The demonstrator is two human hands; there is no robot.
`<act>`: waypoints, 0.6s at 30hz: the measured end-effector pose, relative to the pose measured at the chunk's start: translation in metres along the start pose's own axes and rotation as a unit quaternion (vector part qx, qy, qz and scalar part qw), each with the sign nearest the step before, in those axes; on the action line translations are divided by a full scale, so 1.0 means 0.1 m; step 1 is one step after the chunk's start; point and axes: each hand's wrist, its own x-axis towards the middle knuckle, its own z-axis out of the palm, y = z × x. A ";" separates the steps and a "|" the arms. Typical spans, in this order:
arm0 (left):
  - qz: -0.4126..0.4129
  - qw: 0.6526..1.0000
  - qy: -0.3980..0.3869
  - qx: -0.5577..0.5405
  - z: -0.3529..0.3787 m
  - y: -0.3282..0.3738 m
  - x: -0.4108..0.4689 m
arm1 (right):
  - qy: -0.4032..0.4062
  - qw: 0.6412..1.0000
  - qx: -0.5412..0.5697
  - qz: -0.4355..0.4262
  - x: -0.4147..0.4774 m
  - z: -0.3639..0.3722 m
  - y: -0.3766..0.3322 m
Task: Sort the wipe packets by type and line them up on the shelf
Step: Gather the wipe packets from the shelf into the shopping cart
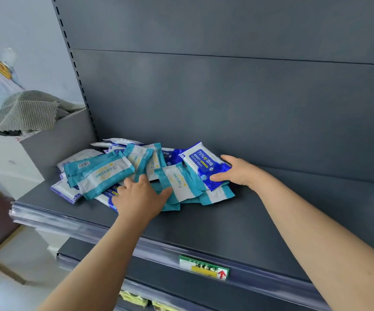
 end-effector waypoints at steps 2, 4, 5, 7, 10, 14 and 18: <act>0.007 0.999 -0.012 -0.052 -0.02 0.07 0.00 | -0.056 0.998 0.029 -0.018 0.02 -0.01 0.00; 0.009 0.983 -0.035 -0.182 -0.02 0.18 0.01 | -0.086 0.995 0.036 -0.040 0.00 0.00 0.01; 0.010 0.971 -0.045 -0.235 -0.01 0.24 0.00 | -0.088 0.994 0.044 -0.050 -0.03 0.00 0.00; 0.017 0.959 -0.046 -0.280 0.03 0.32 -0.01 | -0.095 0.991 0.065 -0.065 -0.06 -0.02 0.00; 0.031 0.954 -0.033 -0.295 0.07 0.40 -0.01 | -0.120 0.983 0.111 -0.088 -0.09 -0.09 0.00; 0.028 0.936 -0.030 -0.349 0.06 0.54 -0.09 | -0.124 0.965 0.205 -0.107 -0.09 -0.05 0.02; 0.012 0.926 0.002 -0.377 0.13 0.61 -0.14 | -0.121 0.957 0.238 -0.116 -0.11 0.02 0.11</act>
